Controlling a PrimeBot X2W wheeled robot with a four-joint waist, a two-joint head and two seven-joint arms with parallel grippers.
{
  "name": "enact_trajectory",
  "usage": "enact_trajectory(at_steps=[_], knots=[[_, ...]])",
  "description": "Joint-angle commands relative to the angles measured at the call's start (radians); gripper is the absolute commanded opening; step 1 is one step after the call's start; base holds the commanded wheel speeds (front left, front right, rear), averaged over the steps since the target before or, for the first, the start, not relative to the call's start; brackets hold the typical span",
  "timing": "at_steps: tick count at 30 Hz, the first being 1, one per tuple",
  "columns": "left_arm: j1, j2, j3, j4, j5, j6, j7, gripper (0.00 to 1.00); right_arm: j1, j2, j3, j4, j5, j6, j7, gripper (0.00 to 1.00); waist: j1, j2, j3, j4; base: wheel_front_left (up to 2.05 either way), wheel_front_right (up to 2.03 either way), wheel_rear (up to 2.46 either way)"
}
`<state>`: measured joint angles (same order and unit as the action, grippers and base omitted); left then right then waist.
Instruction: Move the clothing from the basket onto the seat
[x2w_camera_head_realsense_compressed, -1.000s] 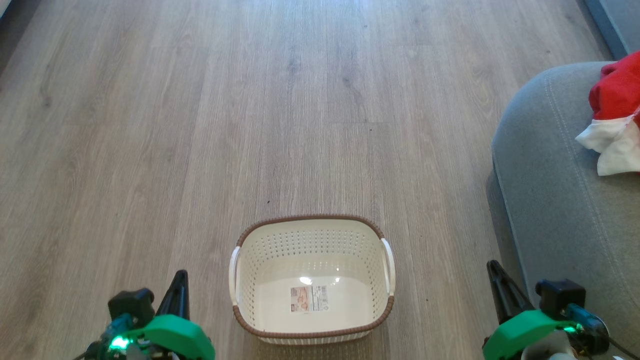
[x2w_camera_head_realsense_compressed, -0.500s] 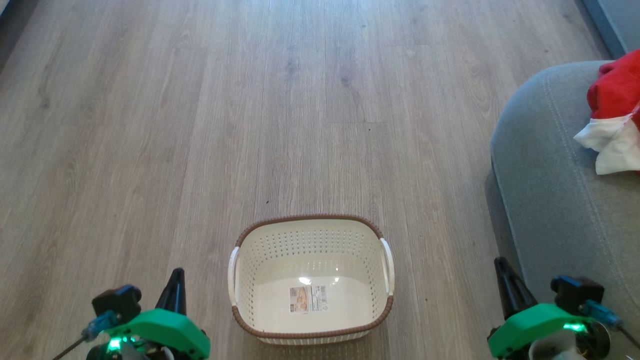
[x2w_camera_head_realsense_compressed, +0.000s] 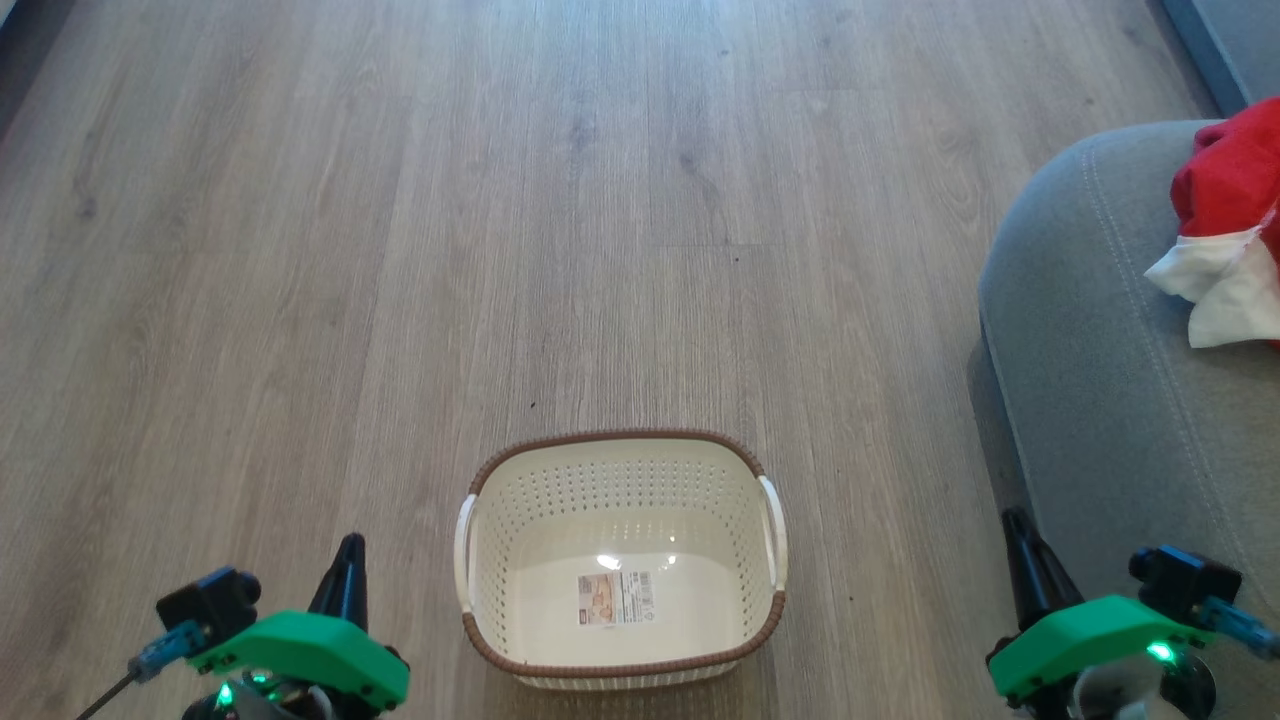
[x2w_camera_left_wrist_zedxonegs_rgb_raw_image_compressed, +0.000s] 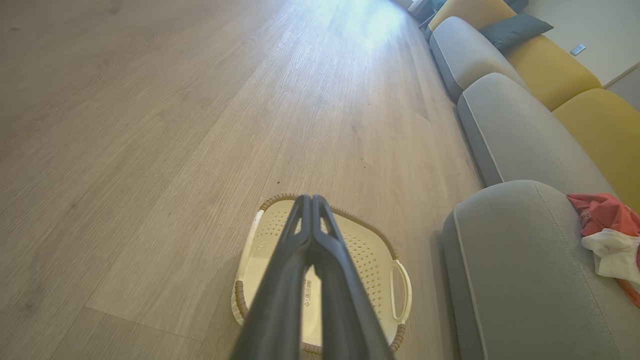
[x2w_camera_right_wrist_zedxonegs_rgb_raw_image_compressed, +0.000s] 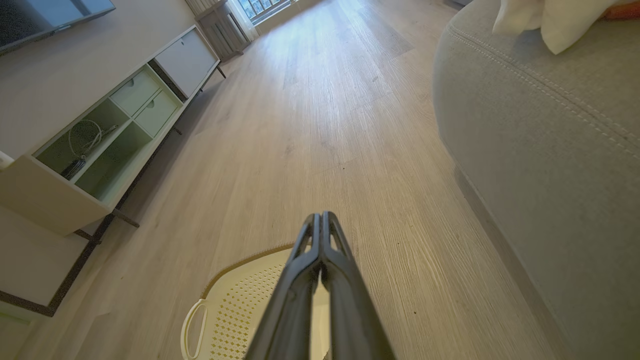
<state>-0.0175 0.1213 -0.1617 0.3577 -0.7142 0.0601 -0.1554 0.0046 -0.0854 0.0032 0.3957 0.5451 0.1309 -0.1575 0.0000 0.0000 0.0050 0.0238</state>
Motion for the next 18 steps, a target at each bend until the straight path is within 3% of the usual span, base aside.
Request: enact_trajectory(at_steps=[1, 18], knots=[[-0.051, 0.002, 0.025, -0.037, -0.029, -0.011, 0.008, 0.00, -0.050, 0.000, -0.006, -0.038, 0.036, 0.000, 0.008, 0.00, 0.0000, 0.0000, 0.000, 0.000, 0.00, 0.00, 0.00], [-0.058, -0.011, 0.070, -0.050, -0.181, -0.042, 0.054, 0.00, -0.061, 0.006, -0.026, -0.058, 0.217, 0.000, 0.054, 0.00, 0.0000, 0.0000, 0.000, -0.005, 0.00, 0.00, 0.00]])
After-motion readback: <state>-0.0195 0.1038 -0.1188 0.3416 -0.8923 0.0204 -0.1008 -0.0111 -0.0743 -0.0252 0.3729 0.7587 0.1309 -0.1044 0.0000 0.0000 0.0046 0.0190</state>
